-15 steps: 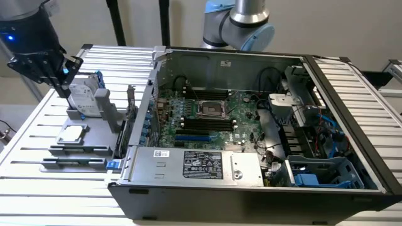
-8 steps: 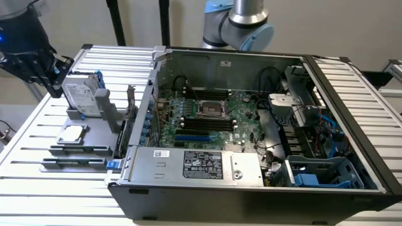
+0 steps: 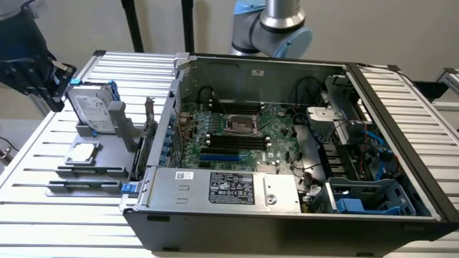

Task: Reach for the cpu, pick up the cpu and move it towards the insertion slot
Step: 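Pick up the cpu and move it towards the insertion slot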

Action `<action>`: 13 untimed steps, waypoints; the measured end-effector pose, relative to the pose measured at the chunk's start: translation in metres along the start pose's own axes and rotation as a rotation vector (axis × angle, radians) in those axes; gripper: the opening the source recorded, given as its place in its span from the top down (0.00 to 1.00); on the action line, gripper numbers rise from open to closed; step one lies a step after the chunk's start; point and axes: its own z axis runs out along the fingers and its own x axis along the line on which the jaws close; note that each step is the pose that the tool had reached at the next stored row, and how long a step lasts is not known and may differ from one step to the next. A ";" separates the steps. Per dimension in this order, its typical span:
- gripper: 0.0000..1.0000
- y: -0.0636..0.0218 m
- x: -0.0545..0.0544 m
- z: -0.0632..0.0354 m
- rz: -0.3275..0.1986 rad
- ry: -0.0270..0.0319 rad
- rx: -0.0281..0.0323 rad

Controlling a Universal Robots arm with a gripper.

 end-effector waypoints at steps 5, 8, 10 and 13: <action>0.89 0.0001 0.004 0.0000 0.000 -0.0001 0.0001; 0.88 0.0002 0.005 0.0000 0.000 0.0000 0.0000; 0.82 0.0002 0.005 0.0001 0.000 -0.0002 0.0000; 0.64 0.0004 0.005 0.0000 0.000 -0.0001 0.0001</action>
